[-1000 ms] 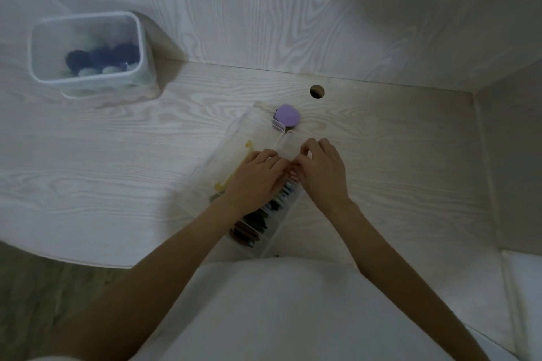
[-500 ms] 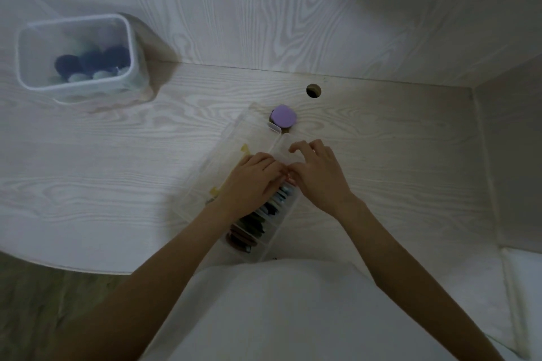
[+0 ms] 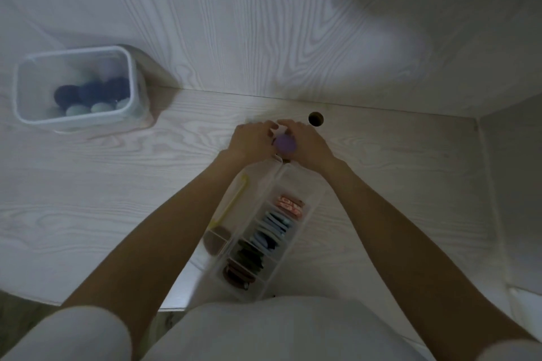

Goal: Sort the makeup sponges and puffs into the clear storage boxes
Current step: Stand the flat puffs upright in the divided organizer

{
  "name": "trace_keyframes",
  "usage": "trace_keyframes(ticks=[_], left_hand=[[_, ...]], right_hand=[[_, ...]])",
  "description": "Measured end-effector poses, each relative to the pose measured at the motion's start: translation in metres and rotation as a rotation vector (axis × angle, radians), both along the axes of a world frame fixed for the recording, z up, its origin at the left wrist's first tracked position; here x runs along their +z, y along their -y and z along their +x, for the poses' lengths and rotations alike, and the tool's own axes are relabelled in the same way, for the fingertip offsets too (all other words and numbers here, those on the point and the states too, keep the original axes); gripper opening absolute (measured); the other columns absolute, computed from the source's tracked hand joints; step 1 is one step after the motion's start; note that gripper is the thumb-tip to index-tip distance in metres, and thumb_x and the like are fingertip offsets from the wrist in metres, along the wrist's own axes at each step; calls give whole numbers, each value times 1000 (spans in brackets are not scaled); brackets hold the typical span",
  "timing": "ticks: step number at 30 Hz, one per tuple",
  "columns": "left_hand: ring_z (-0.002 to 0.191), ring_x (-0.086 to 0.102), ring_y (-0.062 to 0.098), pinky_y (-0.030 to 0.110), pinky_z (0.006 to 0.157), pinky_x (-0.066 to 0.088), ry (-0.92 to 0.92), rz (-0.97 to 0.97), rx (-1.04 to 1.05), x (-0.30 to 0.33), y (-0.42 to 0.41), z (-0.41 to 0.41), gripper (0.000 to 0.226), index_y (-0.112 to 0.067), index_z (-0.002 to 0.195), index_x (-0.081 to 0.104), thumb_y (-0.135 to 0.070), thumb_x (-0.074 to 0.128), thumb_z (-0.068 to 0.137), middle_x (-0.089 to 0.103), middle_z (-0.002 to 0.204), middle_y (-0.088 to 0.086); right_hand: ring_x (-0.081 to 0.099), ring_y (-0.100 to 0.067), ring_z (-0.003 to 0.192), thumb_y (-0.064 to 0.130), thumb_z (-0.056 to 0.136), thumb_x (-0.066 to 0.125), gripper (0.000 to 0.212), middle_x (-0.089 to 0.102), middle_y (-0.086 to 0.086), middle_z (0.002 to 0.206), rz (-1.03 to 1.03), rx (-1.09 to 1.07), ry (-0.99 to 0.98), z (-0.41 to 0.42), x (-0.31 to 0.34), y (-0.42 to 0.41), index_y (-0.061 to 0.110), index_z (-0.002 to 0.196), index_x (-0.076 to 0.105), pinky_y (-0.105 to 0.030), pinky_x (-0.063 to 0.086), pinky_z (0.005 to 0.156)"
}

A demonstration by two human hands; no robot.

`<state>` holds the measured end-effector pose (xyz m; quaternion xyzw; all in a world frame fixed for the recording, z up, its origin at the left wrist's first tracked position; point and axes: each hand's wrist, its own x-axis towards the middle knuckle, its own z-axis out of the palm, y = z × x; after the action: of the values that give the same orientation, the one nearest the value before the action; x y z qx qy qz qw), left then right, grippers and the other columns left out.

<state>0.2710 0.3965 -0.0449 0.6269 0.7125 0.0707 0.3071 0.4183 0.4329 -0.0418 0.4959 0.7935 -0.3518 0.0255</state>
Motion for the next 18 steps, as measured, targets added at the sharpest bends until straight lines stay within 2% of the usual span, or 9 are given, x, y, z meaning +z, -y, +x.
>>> trace_keyframes(ticks=[3, 6, 9, 13, 18], left_hand=[[113, 52, 21, 35, 97, 39, 23, -123, -10, -4, -10, 1, 55, -21, 129, 48, -40, 64, 80, 60, 121, 2], [110, 53, 21, 33, 91, 41, 12, -119, -34, -2, -17, 8, 54, -23, 124, 52, -37, 71, 76, 60, 119, 3], [106, 56, 22, 32, 85, 44, -16, -94, -68, 2, -24, 20, 47, -23, 119, 56, -38, 69, 77, 60, 117, 3], [105, 56, 25, 30, 79, 40, -98, -47, -135, 4, -28, 38, 38, -23, 116, 59, -35, 65, 81, 57, 117, 6], [109, 50, 26, 31, 78, 39, -189, -70, -292, 6, -28, 45, 37, -19, 115, 59, -31, 66, 81, 53, 119, 7]], right_hand=[[55, -24, 99, 18, 75, 73, 49, 56, -9, 114, 96, -132, -29, 6, -7, -2, 16, 120, 54, -29, 41, 74], [57, -24, 88, 8, 77, 69, 31, 60, -12, 99, 148, -326, -104, 24, -9, 2, 11, 107, 63, -22, 35, 68], [59, -25, 86, 5, 79, 66, 31, 64, -14, 97, 140, -381, -132, 36, -11, 9, 11, 110, 65, -23, 41, 72], [62, -27, 86, -2, 78, 63, 32, 66, -16, 97, 146, -493, -198, 46, -6, 22, 6, 109, 64, -35, 51, 77], [61, -25, 86, -2, 82, 58, 25, 66, -13, 96, 169, -645, -180, 55, -6, 41, 4, 106, 62, -27, 44, 71]])
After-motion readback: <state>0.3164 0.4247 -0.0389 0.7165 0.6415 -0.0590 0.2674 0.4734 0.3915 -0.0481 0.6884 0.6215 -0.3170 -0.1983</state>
